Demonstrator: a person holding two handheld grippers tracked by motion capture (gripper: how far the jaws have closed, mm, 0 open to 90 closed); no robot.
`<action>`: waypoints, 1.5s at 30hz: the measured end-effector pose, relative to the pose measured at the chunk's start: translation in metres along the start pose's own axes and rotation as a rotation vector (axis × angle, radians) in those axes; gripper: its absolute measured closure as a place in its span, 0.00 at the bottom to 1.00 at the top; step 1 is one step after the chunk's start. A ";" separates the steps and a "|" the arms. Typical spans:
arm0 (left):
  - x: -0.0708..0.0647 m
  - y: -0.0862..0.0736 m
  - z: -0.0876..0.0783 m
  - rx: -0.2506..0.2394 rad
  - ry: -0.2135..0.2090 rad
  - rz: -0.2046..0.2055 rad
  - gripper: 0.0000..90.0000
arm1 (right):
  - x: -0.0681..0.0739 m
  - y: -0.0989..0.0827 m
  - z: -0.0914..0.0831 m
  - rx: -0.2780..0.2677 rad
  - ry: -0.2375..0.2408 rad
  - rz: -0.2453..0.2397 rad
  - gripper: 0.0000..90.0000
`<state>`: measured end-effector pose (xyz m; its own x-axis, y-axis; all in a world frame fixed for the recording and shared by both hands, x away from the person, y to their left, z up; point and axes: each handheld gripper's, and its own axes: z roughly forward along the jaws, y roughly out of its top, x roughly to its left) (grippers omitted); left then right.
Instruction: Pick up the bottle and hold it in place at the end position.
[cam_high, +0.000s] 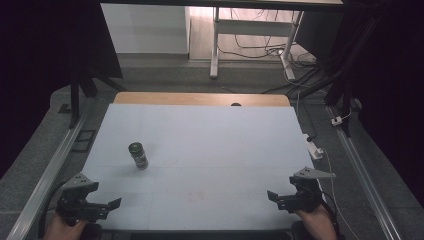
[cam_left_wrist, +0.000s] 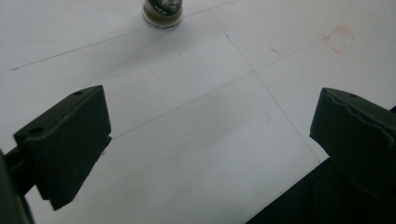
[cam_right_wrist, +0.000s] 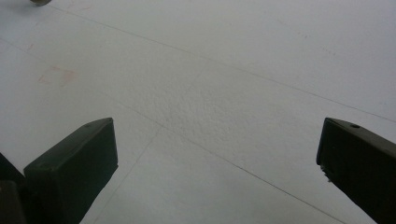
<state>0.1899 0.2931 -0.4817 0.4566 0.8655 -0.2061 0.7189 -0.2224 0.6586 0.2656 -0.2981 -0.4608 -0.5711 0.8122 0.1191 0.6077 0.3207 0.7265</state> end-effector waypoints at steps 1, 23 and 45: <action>0.000 0.000 0.000 0.000 -0.001 -0.001 0.00 | 0.000 0.000 0.000 0.000 0.001 -0.001 0.00; 0.001 0.003 -0.001 -0.036 0.010 -0.009 0.00 | 0.000 0.000 0.001 0.008 0.018 -0.005 0.00; 0.005 0.020 0.017 -0.076 -0.053 0.063 0.00 | 0.003 0.001 0.002 0.027 0.037 -0.041 0.00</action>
<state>0.2151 0.2851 -0.4817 0.5280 0.8255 -0.1994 0.6470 -0.2389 0.7241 0.2655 -0.2941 -0.4617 -0.6155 0.7798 0.1144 0.5974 0.3669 0.7131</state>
